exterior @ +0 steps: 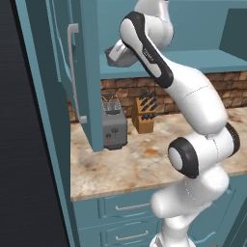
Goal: Retrieve the tupperware from the cabinet, then place the raw meat into the tupperware to avoid contamination.
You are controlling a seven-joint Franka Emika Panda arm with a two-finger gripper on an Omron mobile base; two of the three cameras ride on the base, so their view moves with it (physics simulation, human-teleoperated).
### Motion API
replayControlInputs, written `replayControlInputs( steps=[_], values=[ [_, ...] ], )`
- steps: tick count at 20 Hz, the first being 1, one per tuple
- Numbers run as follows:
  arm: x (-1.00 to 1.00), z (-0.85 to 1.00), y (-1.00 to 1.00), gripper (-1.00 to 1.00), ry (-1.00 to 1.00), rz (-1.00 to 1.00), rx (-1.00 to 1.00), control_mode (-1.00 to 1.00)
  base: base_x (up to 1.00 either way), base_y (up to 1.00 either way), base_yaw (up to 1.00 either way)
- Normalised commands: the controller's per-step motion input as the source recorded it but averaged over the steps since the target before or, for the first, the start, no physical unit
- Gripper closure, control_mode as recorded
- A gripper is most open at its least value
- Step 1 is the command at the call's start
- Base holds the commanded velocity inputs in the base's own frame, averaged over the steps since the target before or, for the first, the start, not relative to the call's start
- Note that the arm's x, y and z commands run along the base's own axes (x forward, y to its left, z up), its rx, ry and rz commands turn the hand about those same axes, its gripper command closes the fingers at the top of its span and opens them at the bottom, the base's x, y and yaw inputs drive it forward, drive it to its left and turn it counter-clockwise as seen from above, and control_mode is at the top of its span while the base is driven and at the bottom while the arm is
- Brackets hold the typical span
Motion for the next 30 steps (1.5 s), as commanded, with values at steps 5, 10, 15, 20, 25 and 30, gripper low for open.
replayControlInputs(
  steps=[5, 10, 15, 20, 25, 30],
  values=[
    [-0.78, 0.03, -0.37, 1.0, -0.04, 0.0, 0.02, -1.0, 0.0, 0.0, 0.0],
    [-0.79, 0.02, -0.37, 1.0, -0.02, -0.01, 0.02, -1.0, 0.0, 0.0, 0.0],
    [-0.73, 0.01, -0.34, 1.0, 0.0, -0.02, 0.02, -1.0, 0.0, 0.0, 0.0],
    [-0.72, 0.0, -0.32, 1.0, 0.0, -0.03, 0.01, -1.0, 0.0, 0.0, 0.0],
    [-0.66, 0.0, -0.32, 1.0, 0.04, -0.05, 0.0, -1.0, 0.0, 0.0, 0.0],
    [-0.64, -0.01, -0.29, 1.0, 0.07, -0.07, 0.0, -1.0, 0.0, 0.0, 0.0]
  ],
)
